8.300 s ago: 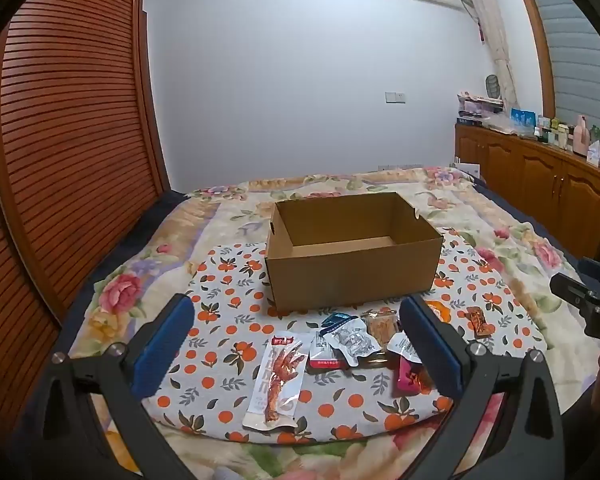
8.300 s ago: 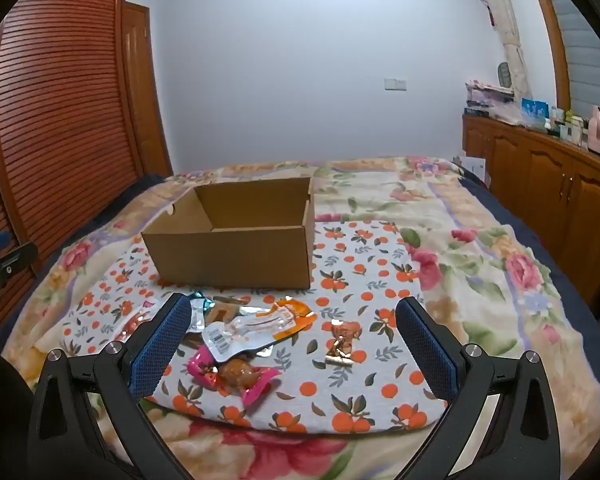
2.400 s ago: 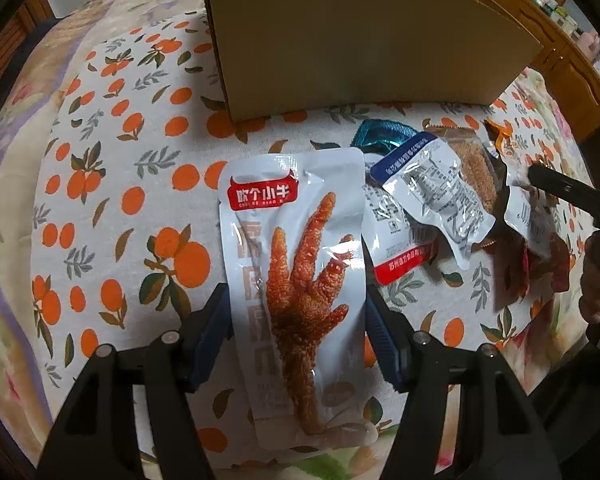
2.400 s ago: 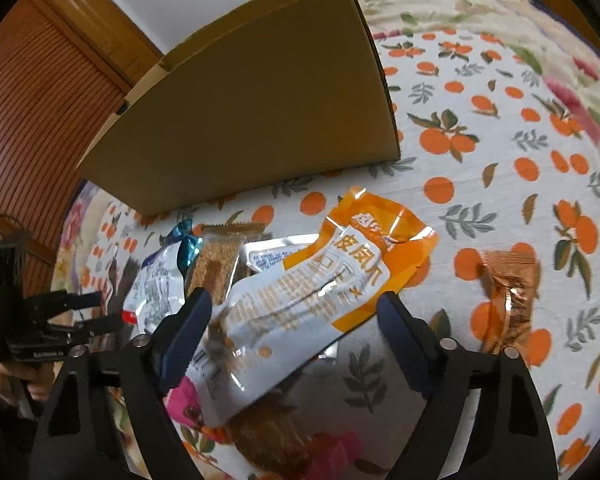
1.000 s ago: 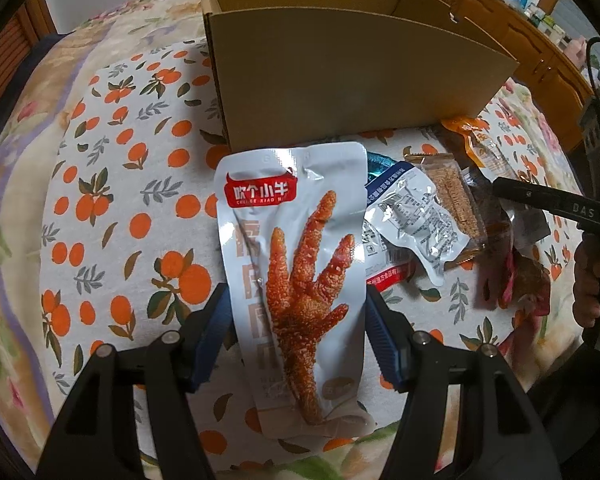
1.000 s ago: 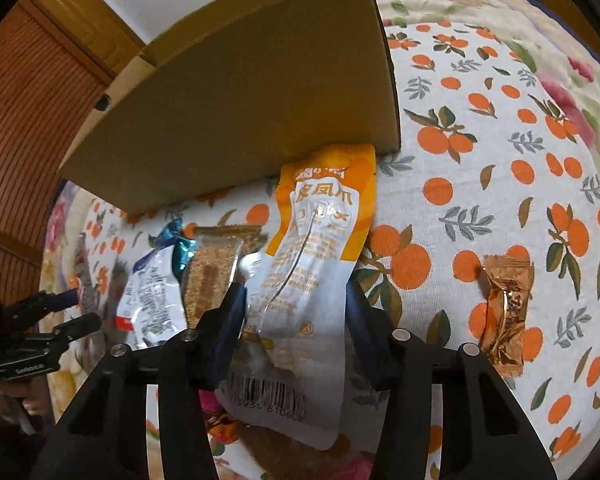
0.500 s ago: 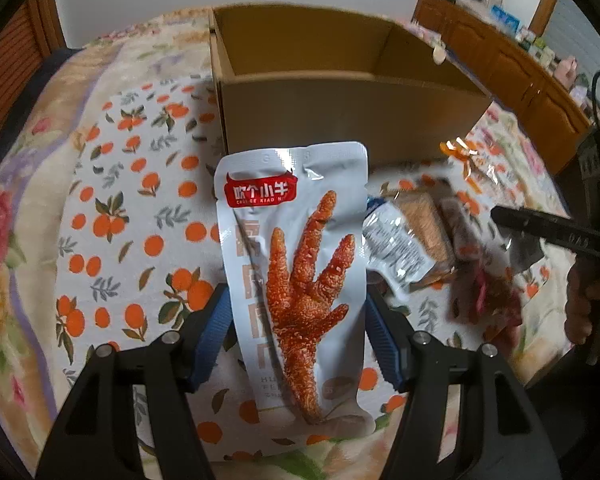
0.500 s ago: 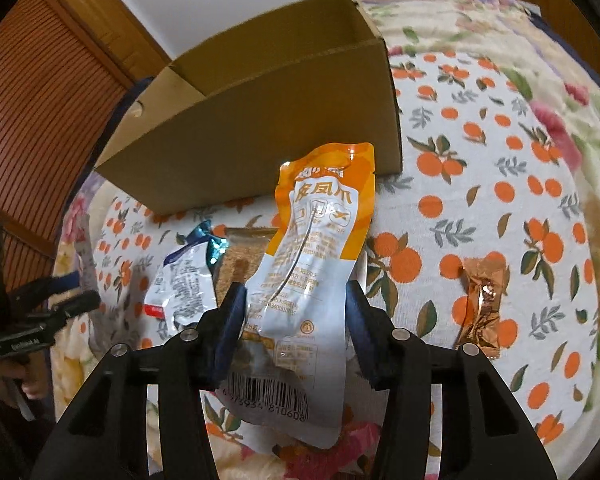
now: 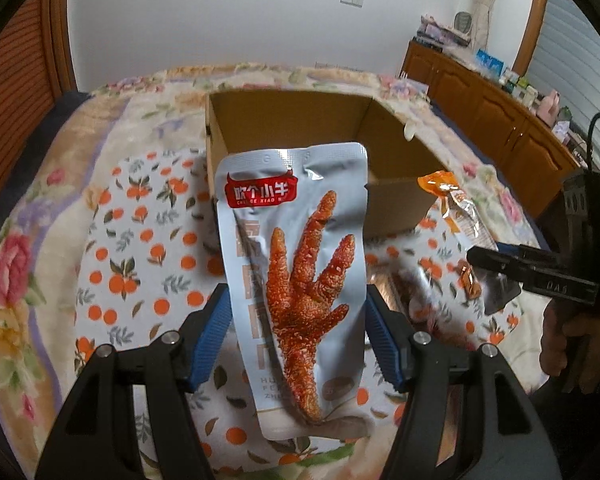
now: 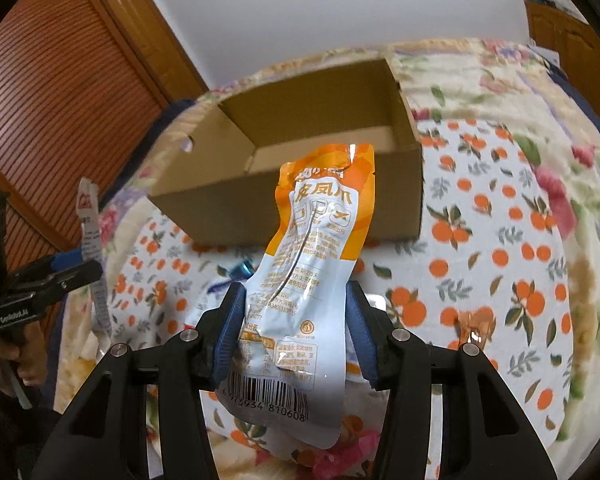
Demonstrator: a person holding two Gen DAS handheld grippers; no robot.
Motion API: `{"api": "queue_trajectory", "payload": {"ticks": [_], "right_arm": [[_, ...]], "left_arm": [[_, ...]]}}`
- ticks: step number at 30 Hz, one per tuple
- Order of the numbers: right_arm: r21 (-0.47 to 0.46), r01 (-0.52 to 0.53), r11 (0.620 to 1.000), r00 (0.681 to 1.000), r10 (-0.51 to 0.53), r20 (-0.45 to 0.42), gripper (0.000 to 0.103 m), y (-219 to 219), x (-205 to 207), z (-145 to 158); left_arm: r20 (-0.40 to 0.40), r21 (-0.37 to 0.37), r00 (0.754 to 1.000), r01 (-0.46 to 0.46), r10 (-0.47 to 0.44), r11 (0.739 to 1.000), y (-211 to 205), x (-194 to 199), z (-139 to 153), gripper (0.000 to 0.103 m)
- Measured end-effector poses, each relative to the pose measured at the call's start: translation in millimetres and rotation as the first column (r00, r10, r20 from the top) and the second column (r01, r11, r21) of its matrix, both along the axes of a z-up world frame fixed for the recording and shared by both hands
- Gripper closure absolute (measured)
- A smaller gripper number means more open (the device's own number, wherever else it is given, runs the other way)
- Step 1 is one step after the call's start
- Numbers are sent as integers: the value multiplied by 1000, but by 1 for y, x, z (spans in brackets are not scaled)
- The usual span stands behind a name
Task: Organize snacks
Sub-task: 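Lift both packets and carry them over the open cardboard box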
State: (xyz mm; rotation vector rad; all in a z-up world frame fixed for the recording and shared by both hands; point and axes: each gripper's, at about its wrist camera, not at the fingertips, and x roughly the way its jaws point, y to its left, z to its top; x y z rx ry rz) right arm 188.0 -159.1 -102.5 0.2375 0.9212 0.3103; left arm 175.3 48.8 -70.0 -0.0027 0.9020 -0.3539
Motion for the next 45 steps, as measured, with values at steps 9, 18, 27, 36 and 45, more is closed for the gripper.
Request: {"api": "queue_trajectory", "payload": {"ticks": [9,18,27,36,45], "right_arm": [[-30,-49,998,996,51,70,52,14,22,24],[-120,-77,990,987,93,133,52,19,70,39],[-141,-91,986,980,114,164,52,27,136,42],[-142,-74,987,988,91,121,51,32,188,8],[-177,-63,982,997,72,41,49,34,195,-32]], "left_arm": [[72,-18,997,3,-2,1000,-16,39,30,38],[132,-30,991,18,-13,999,-31,93,43,38],[158,-30,987,-8,12,1000,-28,145,37,38],[102,-40,994,-42,46,998,-23,182,1,38],[61,-3,998,-23,24,1000,-38,183,-27,37]]}}
